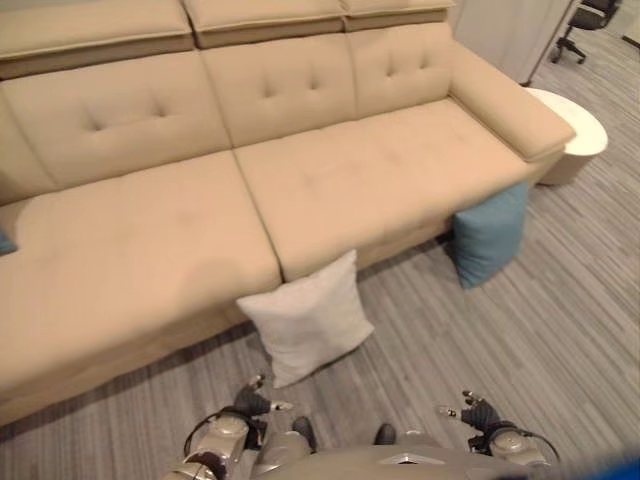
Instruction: Pick up all the scattered cushions and arrange them neatly on the sofa.
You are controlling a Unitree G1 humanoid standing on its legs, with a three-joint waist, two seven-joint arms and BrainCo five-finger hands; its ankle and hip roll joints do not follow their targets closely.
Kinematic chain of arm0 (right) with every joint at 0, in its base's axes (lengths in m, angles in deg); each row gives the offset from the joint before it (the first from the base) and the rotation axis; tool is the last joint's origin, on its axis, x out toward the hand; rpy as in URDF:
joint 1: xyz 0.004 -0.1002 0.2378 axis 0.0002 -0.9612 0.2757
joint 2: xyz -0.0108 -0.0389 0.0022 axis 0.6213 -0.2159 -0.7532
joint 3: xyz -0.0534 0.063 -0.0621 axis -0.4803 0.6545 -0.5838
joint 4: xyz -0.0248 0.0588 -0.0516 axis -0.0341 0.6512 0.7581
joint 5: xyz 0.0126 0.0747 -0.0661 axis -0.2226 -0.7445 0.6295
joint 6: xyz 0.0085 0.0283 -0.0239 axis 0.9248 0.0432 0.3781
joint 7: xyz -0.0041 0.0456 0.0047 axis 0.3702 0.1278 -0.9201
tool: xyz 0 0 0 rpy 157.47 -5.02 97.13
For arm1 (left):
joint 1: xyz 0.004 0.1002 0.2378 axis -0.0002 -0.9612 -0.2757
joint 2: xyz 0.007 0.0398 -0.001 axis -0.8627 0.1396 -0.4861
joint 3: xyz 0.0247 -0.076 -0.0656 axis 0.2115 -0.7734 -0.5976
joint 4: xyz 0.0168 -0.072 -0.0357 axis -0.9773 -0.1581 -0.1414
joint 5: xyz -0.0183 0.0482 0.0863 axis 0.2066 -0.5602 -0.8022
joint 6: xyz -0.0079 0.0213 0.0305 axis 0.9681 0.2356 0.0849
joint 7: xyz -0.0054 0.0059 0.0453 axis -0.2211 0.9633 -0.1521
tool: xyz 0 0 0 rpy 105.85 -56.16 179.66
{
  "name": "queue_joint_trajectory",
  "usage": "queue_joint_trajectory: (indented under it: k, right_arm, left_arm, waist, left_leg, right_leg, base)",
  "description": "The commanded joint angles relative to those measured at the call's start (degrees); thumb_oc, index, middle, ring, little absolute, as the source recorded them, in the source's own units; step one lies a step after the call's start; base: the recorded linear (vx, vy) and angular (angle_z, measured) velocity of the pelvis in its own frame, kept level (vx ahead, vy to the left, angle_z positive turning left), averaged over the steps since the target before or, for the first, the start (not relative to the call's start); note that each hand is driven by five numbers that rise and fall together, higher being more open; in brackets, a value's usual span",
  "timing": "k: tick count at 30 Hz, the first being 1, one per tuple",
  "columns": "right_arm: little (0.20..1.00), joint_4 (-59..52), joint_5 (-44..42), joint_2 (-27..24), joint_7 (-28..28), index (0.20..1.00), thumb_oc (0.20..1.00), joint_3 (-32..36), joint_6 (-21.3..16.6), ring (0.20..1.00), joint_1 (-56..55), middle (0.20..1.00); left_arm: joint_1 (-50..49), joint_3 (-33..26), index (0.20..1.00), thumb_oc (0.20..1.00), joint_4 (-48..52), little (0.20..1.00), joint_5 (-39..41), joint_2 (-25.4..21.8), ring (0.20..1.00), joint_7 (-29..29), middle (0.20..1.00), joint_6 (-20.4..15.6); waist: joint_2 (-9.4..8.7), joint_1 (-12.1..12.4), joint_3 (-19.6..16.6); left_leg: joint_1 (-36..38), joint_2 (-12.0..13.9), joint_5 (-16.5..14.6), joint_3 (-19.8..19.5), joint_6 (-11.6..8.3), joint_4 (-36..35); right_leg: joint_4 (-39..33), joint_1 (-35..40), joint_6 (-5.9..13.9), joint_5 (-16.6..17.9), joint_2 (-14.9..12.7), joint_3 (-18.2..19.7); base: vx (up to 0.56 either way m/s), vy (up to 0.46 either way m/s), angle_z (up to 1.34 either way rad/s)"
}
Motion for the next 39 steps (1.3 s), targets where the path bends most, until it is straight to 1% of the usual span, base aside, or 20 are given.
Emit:
queue_joint_trajectory:
  k: [1,2,3,4,6,10,11,14,16,19,21,23,25,27,30,32,36,37,38,39]
  right_arm:
    - [1.0,-0.94,-0.23,-0.92,0.14,1.0,1.0,-2.59,-1.4,1.0,2.12,1.0]
    - [1.0,-1.74,0.22,-1.5,0.26,1.0,1.0,-3.27,-1.8,1.0,2.35,1.0]
    - [1.0,-1.84,0.27,-1.5,0.43,1.0,1.0,-3.41,-1.78,1.0,2.36,1.0]
    - [1.0,-1.84,0.27,-1.51,0.43,1.0,1.0,-3.42,-1.78,1.0,2.36,1.0]
    - [1.0,-2.06,0.6,-1.69,0.59,1.0,1.0,-3.56,-1.82,1.0,2.13,1.0]
    - [1.0,-1.64,1.35,-1.91,0.68,1.0,1.0,-3.85,-1.76,1.0,1.64,1.0]
    - [1.0,-1.76,1.29,-2.2,0.77,1.0,1.0,-3.83,-1.8,1.0,1.36,1.0]
    - [1.0,-1.95,0.88,-2.46,0.75,1.0,1.0,-3.69,-1.95,1.0,0.9,1.0]
    - [1.0,-2.46,0.35,-2.9,0.58,1.0,1.0,-3.3,-2.08,1.0,0.53,1.0]
    - [1.0,-2.41,-0.53,-3.44,0.41,1.0,1.0,-3.0,-2.09,1.0,0.54,1.0]
    - [1.0,-1.62,-0.75,-3.77,0.33,1.0,1.0,-2.84,-1.85,1.0,0.21,1.0]
    - [1.0,-1.51,-0.78,-3.84,0.33,1.0,1.0,-2.71,-1.86,1.0,0.01,1.0]
    - [1.0,-1.55,-0.78,-3.74,0.2,1.0,1.0,-2.65,-1.93,1.0,0.02,1.0]
    - [1.0,-1.67,-0.55,-3.24,0.18,1.0,1.0,-2.96,-1.85,1.0,0.69,1.0]
    - [1.0,-1.74,-0.58,-2.95,0.28,1.0,1.0,-2.89,-1.87,1.0,0.86,1.0]
    - [1.0,-1.94,-0.34,-2.74,0.21,1.0,1.0,-2.81,-1.86,1.0,0.92,1.0]
    - [1.0,-2.55,-0.14,-2.04,0.15,1.0,1.0,-3.12,-1.91,1.0,2.06,1.0]
    - [1.0,-2.61,-0.27,-1.85,0.39,1.0,1.0,-3.26,-1.92,1.0,2.28,1.0]
    - [1.0,-2.61,-0.27,-1.84,0.39,1.0,1.0,-3.27,-1.92,1.0,2.29,1.0]
    - [1.0,-2.81,-0.36,-1.79,0.48,1.0,1.0,-3.35,-1.98,1.0,2.18,1.0]
  left_arm:
    - [2.09,1.1,1.0,1.0,0.36,1.0,-0.49,0.4,1.0,-0.11,1.0,-0.98]
    - [2.01,1.05,1.0,1.0,-0.04,1.0,-0.75,0.27,1.0,-0.07,1.0,-1.31]
    - [1.91,0.91,1.0,1.0,-0.27,1.0,-0.71,0.22,1.0,-0.09,1.0,-1.36]
    - [1.91,0.91,1.0,1.0,-0.27,1.0,-0.71,0.24,1.0,-0.1,1.0,-1.36]
    - [1.61,0.67,1.0,1.0,-0.67,1.0,-0.77,0.44,1.0,0.02,1.0,-1.48]
    - [1.2,0.57,1.0,1.0,-0.9,1.0,-1.08,0.83,1.0,-0.14,1.0,-1.48]
    - [0.81,0.64,1.0,1.0,-1.04,1.0,-1.08,0.97,1.0,-0.19,1.0,-1.41]
    - [0.89,1.03,1.0,1.0,-1.08,1.0,-1.39,1.07,1.0,-0.31,1.0,-1.4]
    - [1.16,1.66,1.0,1.0,-0.56,1.0,-1.51,1.13,1.0,-0.46,1.0,-1.33]
    - [1.93,2.58,1.0,1.0,0.58,1.0,-0.88,1.39,1.0,-0.45,1.0,-1.35]
    - [2.16,3.67,1.0,1.0,1.14,1.0,-0.98,1.97,1.0,-0.74,1.0,-1.34]
    - [2.07,3.9,1.0,1.0,1.27,1.0,-1.13,2.12,1.0,-0.84,1.0,-1.33]
    - [2.1,4.07,1.0,1.0,1.33,1.0,-1.32,2.32,1.0,-0.73,1.0,-1.25]
    - [1.79,3.58,1.0,1.0,0.7,1.0,-1.17,2.19,1.0,-0.51,1.0,-1.23]
    - [1.67,3.12,1.0,1.0,0.16,1.0,-0.98,1.89,1.0,-0.4,1.0,-1.11]
    - [1.47,2.59,1.0,1.0,0.27,1.0,-0.59,1.54,1.0,-0.38,1.0,-1.26]
    - [1.45,1.32,1.0,1.0,-0.47,1.0,-0.22,0.6,1.0,0.07,1.0,-1.18]
    - [1.59,1.15,1.0,1.0,-0.64,1.0,-0.36,0.02,1.0,0.08,1.0,-1.3]
    - [1.59,1.14,1.0,1.0,-0.65,1.0,-0.36,0.02,1.0,0.07,1.0,-1.3]
    - [1.53,1.14,1.0,1.0,-0.69,1.0,-0.37,-0.27,1.0,0.05,1.0,-1.39]
  waist:
    - [-0.37,-0.66,0.6]
    - [-0.57,-1.01,0.57]
    - [-0.71,-1.32,0.62]
    - [-0.65,-1.36,0.72]
    - [-0.93,-1.86,0.87]
    - [-0.98,-1.9,0.25]
    - [-0.9,-1.77,-0.45]
    - [-0.74,-2.05,-0.8]
    - [-0.84,-2.66,-0.98]
    - [-1.47,-3.18,-0.49]
    - [-1.29,-3.49,-0.32]
    - [-1.13,-3.55,-0.5]
    - [-0.83,-3.49,-0.92]
    - [-0.89,-3.21,-0.7]
    - [-0.99,-3.25,-0.44]
    - [-1.08,-2.79,-0.35]
    - [-1.17,-2.14,0.71]
    - [-0.99,-2.36,1.17]
    - [-1.01,-2.33,1.17]
    - [-0.96,-2.52,1.15]
  left_leg:
    - [-2.26,0.39,-0.49,-8.14,-4.06,3.44]
    - [-1.0,-0.58,-1.01,-10.48,-4.23,3.04]
    - [-0.46,-0.84,-1.32,-11.18,-4.37,3.03]
    - [-0.33,-0.79,-1.4,-11.23,-4.38,3.05]
    - [0.59,-1.27,-2.17,-12.36,-4.81,3.71]
    - [1.11,-1.2,-2.72,-12.78,-5.31,4.24]
    - [1.4,-0.67,-2.49,-12.83,-6.07,4.09]
    - [1.2,0.17,-2.1,-13.09,-7.02,4.27]
    - [0.3,1.33,-1.81,-12.21,-8.17,5.41]
    - [-2.63,3.3,-1.11,-9.38,-9.47,11.14]
    - [-2.63,4.45,-0.19,-5.7,-9.41,9.37]
    - [-2.64,4.37,0.47,-5.17,-9.37,7.71]
    - [-3.42,3.87,2.26,-5.05,-9.15,4.62]
    - [-3.52,2.55,1.77,-7.86,-8.5,3.79]
    - [-3.2,2.27,2.08,-7.83,-8.25,2.68]
    - [-2.68,1.65,1.8,-8.08,-7.6,2.22]
    - [-1.94,1.33,1.13,-7.44,-6.08,1.92]
    - [-1.93,1.41,1.22,-7.97,-5.76,2.15]
    - [-1.93,1.4,1.2,-7.93,-5.75,2.17]
    - [-1.91,1.28,1.15,-8.44,-5.62,2.19]
  right_leg:
    - [-4.68,-0.85,2.94,2.85,6.04,9.77]
    - [-10.37,-3.18,2.68,4.94,7.28,13.06]
    - [-11.92,-3.84,2.9,5.8,7.61,14.1]
    - [-11.97,-3.66,2.89,5.78,7.66,14.03]
    - [-14.03,-3.96,3.41,7.36,7.62,14.88]
    - [-14.99,-2.3,3.12,6.79,7.61,14.53]
    - [-16.03,-0.7,2.81,6.38,7.94,13.87]
    - [-16.55,0.46,2.31,5.72,8.31,13.02]
    - [-17.47,1.67,1.83,5.08,8.23,11.65]
    - [-18.79,3.2,0.94,4.89,8.06,9.88]
    - [-20.97,4.79,0.79,5.04,8.07,7.8]
    - [-21.82,5.1,0.92,5.25,8.21,7.41]
    - [-22.46,4.91,1.33,5.65,8.47,7.23]
    - [-21.33,3.88,1.66,5.97,8.61,8.67]
    - [-20.57,3.13,1.96,6.32,8.53,9.46]
    - [-19.37,2.46,2.32,6.29,8.18,9.79]
    - [-12.19,-1.22,3.93,6.35,6.77,10.57]
    - [-9.54,-2.43,4.46,5.99,7.02,13.01]
    - [-9.45,-2.49,4.47,5.94,7.0,13.06]
    - [-9.09,-2.54,4.45,5.67,7.27,14.83]
  base:
    - [0.39,0.057,1.34]
    - [0.38,-0.009,1.23]
    - [0.28,-0.05,0.97]
    - [0.17,-0.048,0.42]
    - [0.15,-0.058,0.58]
    - [0.11,-0.102,0.42]
    - [0.14,-0.206,-0.02]
    - [0.06,-0.139,-0.04]
    - [0.02,-0.175,0.09]
    - [-0.02,-0.157,0.49]
    - [-0.03,-0.072,0.53]
    - [-0.01,-0.009,0.45]
    - [-0.01,0.018,0.38]
    - [0.0,0.064,0.05]
    - [-0.01,0.079,-0.31]
    - [0.0,0.115,-0.14]
    - [-0.04,0.126,-0.4]
    - [-0.03,0.077,-0.42]
    - [-0.01,0.055,-0.38]
    - [0.01,0.024,-0.06]
